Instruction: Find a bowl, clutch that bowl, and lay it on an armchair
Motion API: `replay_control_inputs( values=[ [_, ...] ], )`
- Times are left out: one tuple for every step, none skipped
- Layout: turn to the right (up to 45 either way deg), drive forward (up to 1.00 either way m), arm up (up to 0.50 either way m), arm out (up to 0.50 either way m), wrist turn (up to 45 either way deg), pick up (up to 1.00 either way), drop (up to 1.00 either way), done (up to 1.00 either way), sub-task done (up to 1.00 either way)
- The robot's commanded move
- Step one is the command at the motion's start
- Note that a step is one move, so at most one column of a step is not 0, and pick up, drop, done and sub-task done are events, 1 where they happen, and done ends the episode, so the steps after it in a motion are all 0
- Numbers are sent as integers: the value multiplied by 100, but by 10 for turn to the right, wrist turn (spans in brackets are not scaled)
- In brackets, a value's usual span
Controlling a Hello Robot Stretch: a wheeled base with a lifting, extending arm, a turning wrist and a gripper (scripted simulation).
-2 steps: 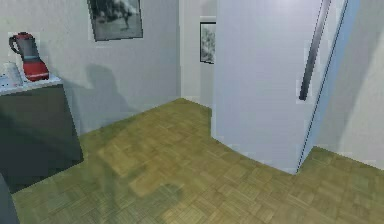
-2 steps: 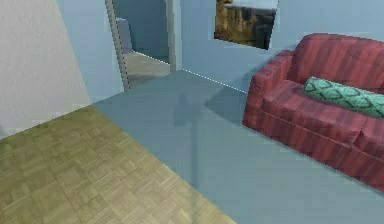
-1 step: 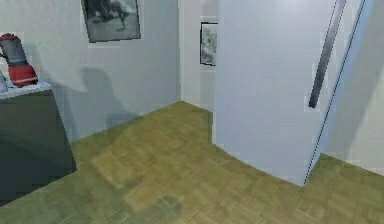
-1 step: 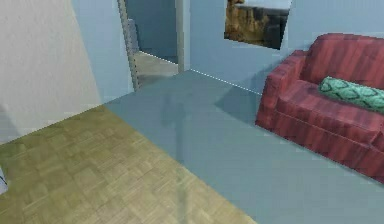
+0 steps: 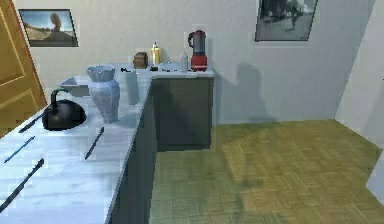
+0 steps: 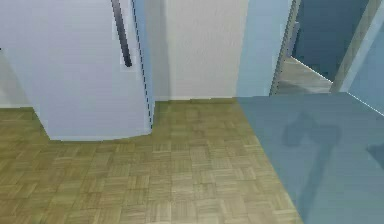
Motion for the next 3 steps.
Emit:
replay_control_inputs(
  values=[
    [0,100,0,0,0,0,0,0,0],
    [0,65,0,0,0,0,0,0,0],
    [450,0,0,0,0,0,0,0,0]
  ],
)
